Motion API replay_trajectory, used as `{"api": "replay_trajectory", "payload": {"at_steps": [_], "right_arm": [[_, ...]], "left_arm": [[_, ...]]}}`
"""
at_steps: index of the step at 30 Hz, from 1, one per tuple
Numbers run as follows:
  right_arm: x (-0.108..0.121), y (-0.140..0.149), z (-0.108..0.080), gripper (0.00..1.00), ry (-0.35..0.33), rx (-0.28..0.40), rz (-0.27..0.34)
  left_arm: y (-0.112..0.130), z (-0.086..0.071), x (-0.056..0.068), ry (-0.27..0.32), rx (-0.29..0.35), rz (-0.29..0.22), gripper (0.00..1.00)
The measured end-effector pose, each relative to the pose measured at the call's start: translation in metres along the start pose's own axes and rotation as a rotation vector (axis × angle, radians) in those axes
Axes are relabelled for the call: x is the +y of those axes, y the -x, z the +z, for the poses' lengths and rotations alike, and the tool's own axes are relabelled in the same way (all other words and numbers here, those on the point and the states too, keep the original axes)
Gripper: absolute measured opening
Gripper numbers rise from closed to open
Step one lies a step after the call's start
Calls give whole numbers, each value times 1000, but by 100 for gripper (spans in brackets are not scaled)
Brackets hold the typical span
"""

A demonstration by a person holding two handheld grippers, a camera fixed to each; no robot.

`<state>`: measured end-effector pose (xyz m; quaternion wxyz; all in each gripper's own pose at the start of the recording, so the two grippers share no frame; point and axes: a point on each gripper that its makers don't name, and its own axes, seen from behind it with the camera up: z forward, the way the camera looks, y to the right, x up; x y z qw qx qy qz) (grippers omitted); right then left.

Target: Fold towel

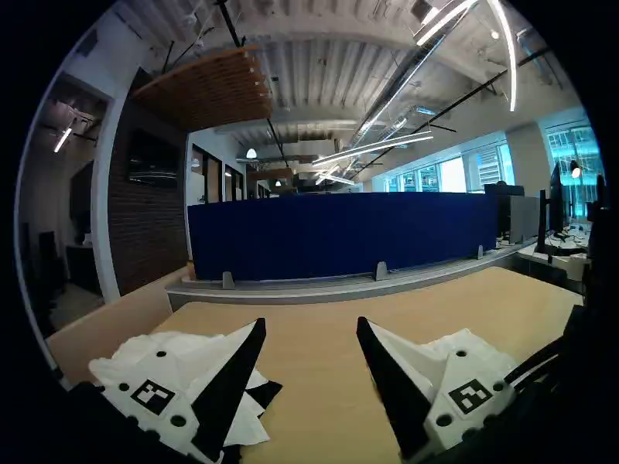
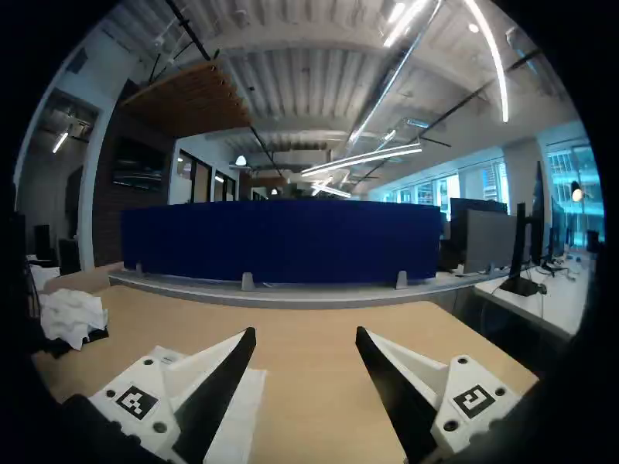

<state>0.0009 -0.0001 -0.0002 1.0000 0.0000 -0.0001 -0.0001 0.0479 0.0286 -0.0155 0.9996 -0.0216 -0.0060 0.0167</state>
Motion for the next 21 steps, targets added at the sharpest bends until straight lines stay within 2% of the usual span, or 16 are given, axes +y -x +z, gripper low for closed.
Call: {"api": "replay_trajectory", "payload": {"at_steps": [3, 9, 12, 15, 21], "right_arm": [[-2, -13, -3, 100, 0, -2, -4], [-4, -32, -5, 100, -14, -14, -6], [-7, -37, -5, 100, -31, -27, -12], [-12, -37, -6, 100, -57, -56, -35], [-29, -22, -12, 100, -154, -161, -108]], "left_arm": [[-12, -2, 6, 21, -17, 3, 87], [-26, -3, 23, 100, -52, -6, 87], [-27, -2, 23, 119, -79, 1, 87], [-23, -1, 21, 128, -120, 38, 87], [-14, -7, 35, 211, -184, 115, 87]]}}
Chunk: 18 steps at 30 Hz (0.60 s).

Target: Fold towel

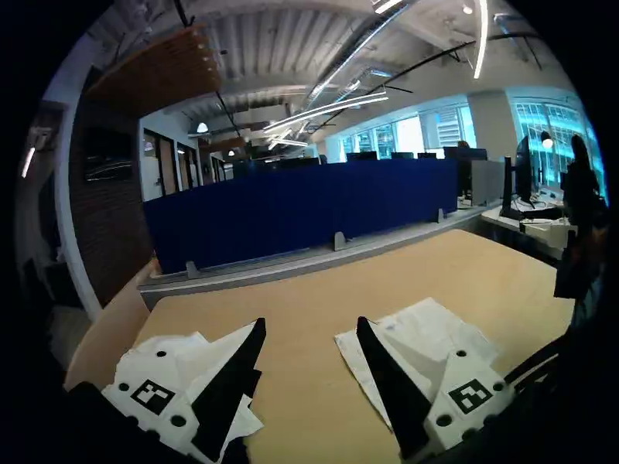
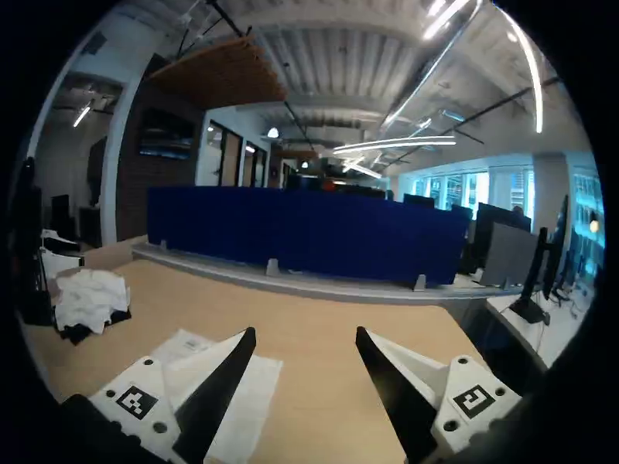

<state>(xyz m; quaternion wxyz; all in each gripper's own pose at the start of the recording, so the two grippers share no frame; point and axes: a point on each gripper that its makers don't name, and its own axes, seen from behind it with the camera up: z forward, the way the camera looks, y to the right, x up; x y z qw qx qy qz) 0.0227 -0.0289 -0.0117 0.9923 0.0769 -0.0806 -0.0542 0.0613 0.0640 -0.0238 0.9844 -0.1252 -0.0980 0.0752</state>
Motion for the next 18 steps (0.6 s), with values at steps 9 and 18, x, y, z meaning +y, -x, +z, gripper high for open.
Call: {"api": "replay_trajectory", "payload": {"at_steps": [9, 18], "right_arm": [[-42, 38, -7, 100, -185, -178, -134], [-51, 60, -7, 100, -240, -240, -175]], "left_arm": [[19, -7, 27, 144, -106, 76, 87], [42, -10, 40, 201, -191, 84, 87]]}}
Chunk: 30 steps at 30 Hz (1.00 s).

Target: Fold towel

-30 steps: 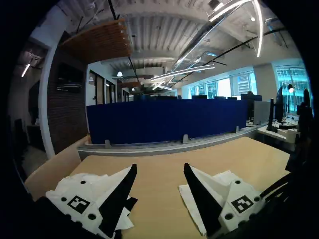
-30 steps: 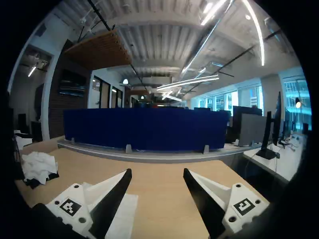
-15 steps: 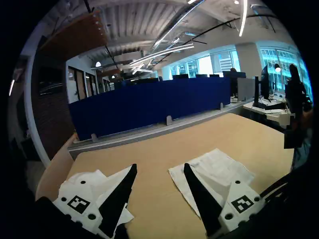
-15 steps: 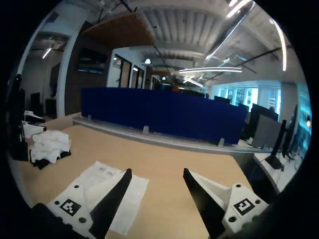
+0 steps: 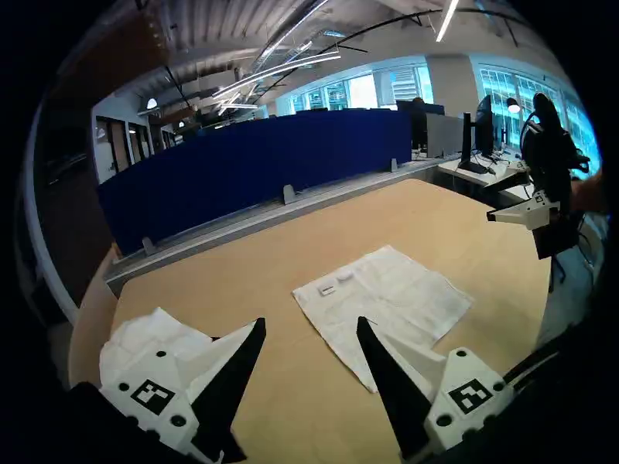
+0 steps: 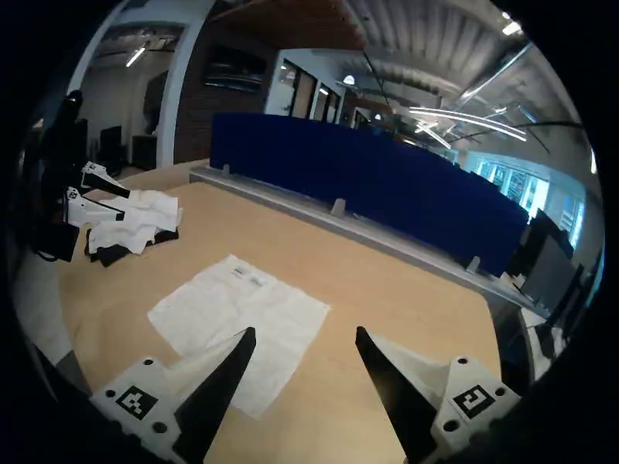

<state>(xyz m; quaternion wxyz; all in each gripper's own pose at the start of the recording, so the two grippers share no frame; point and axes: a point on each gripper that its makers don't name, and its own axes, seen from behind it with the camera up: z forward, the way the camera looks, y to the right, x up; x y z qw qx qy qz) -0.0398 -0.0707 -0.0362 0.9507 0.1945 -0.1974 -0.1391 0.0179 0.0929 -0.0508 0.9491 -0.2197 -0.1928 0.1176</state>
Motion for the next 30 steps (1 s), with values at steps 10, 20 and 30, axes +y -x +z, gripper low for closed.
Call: {"api": "replay_trajectory", "payload": {"at_steps": [10, 20, 30], "right_arm": [[2, 19, 8, 100, -18, -40, 5], [-10, 55, 17, 100, -62, -100, -8], [-27, 98, 25, 100, -98, -175, -5]], "left_arm": [[21, 5, 6, 21, -55, 8, 87], [63, 17, 23, 68, -145, 23, 87], [106, 32, 43, 126, -241, 50, 87]]}}
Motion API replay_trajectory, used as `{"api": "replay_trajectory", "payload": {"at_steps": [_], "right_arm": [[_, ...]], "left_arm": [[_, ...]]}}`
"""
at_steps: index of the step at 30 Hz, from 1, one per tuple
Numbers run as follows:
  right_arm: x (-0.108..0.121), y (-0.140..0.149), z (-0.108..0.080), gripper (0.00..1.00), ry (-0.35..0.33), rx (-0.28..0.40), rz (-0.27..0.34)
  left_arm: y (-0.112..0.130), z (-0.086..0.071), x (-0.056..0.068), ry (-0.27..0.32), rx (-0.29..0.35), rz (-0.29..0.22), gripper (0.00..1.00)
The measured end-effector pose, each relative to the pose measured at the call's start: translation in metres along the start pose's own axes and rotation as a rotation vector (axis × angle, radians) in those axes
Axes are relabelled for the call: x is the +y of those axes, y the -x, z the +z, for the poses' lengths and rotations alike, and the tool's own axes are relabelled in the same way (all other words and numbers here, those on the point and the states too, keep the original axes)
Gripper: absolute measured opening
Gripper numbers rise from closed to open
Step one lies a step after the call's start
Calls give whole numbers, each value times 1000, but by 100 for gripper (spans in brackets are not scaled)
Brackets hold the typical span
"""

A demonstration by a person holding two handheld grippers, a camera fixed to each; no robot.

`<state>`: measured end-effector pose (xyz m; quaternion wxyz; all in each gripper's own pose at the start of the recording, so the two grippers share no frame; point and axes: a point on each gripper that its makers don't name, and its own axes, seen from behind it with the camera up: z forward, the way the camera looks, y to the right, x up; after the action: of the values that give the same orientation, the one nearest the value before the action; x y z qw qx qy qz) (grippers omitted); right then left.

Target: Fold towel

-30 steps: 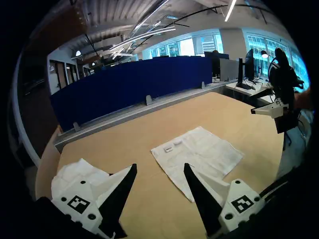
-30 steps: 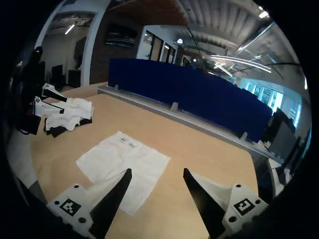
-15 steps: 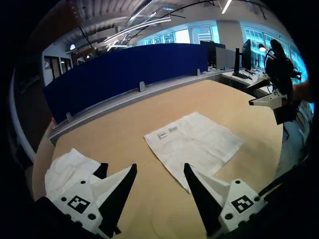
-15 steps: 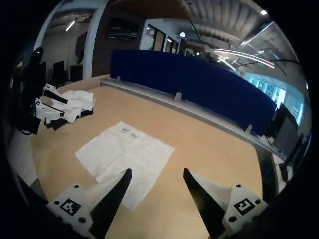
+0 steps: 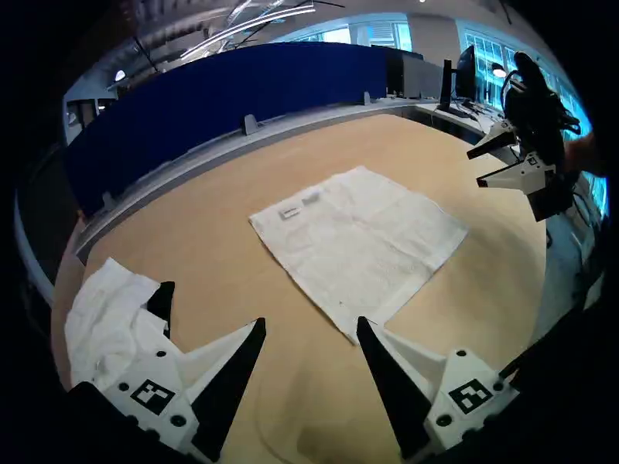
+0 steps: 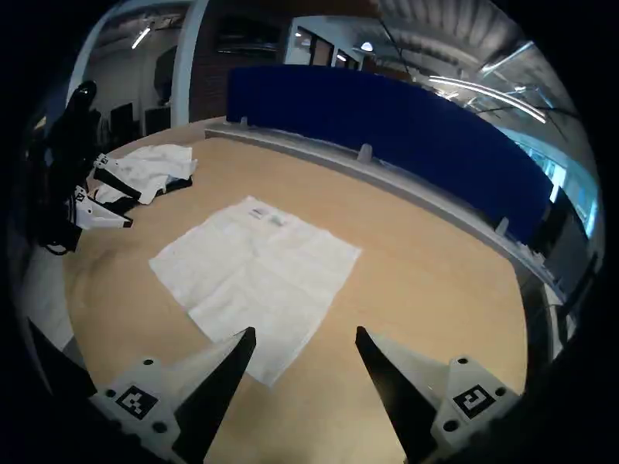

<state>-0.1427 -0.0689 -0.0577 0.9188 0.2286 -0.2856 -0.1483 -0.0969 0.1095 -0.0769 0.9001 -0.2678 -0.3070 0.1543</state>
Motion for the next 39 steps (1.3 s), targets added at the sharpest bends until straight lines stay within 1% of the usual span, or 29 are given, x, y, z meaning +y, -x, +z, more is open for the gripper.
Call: {"api": "replay_trajectory", "payload": {"at_steps": [6, 12, 15, 20, 24, 27, 31, 33, 39], "right_arm": [[-9, 24, 9, 100, -28, -47, 2], [-19, 45, 16, 100, -57, -89, -3], [-22, 50, 19, 100, -68, -100, 1], [-22, 56, 23, 100, -72, -113, 1], [-22, 62, 26, 100, -75, -127, 0], [-24, 67, 29, 100, -82, -138, 5], [-27, 72, 32, 100, -91, -152, 12], [-29, 74, 33, 98, -95, -156, 13], [-31, 80, 36, 92, -107, -168, 17]], "left_arm": [[16, 14, 15, 51, -47, -16, 87], [29, 25, 32, 106, -92, -21, 87], [32, 31, 36, 118, -103, -18, 87], [33, 40, 40, 131, -114, -19, 87], [35, 47, 40, 135, -125, -19, 87], [37, 50, 41, 138, -134, -22, 86], [43, 53, 46, 158, -155, -28, 85], [46, 55, 48, 166, -165, -31, 84], [46, 58, 47, 154, -174, -31, 78]]}}
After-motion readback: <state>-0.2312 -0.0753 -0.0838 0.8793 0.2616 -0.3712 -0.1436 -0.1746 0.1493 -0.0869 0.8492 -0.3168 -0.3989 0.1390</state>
